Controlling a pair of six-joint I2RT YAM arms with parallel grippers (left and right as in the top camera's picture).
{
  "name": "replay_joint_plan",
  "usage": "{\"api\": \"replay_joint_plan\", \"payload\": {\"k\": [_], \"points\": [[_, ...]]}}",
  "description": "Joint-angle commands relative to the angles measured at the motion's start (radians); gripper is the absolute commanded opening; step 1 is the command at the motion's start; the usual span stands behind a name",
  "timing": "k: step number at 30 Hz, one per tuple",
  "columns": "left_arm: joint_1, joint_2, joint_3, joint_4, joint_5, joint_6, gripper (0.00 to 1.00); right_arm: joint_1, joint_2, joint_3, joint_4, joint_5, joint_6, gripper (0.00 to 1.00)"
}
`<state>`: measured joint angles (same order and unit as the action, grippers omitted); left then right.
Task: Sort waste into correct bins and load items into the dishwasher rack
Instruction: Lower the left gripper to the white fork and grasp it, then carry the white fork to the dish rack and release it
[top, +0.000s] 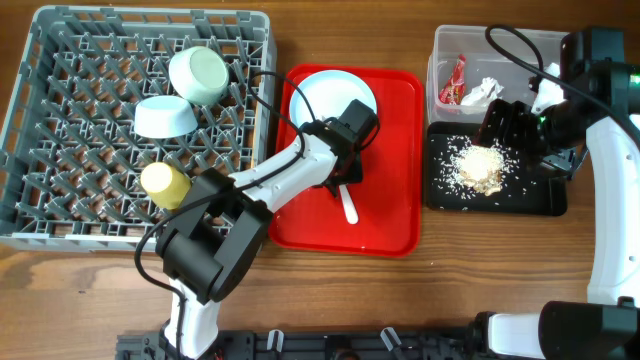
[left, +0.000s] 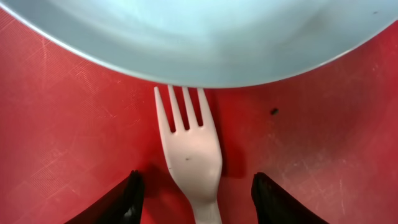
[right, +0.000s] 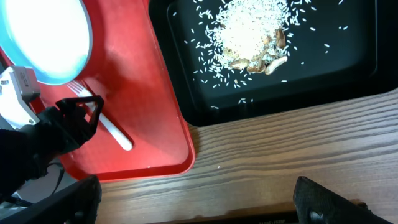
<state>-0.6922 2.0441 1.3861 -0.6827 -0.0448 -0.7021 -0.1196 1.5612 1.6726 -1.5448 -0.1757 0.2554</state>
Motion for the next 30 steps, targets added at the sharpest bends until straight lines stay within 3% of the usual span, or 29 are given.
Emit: {"api": "replay_joint_plan", "payload": {"k": [1, 7, 15, 21, 30], "points": [[-0.005, 0.031, 0.005, -0.017, -0.010, -0.017, 0.47, -0.002, -0.014, 0.021, 0.003, -0.006, -0.019, 1.00], [-0.015, 0.031, -0.022, -0.027, -0.010, -0.017, 0.41, -0.002, -0.014, 0.021, 0.003, -0.006, -0.018, 1.00], [-0.084, 0.034, -0.027, -0.031, -0.092, -0.017, 0.41, -0.002, -0.014, 0.021, 0.007, -0.009, -0.019, 1.00], [-0.088, 0.048, -0.027, -0.032, -0.092, -0.017, 0.22, -0.002, -0.014, 0.021, 0.006, -0.009, -0.019, 1.00], [-0.072, 0.050, -0.026, -0.043, -0.092, -0.017, 0.08, -0.002, -0.014, 0.021, 0.006, -0.009, -0.019, 1.00]]}}
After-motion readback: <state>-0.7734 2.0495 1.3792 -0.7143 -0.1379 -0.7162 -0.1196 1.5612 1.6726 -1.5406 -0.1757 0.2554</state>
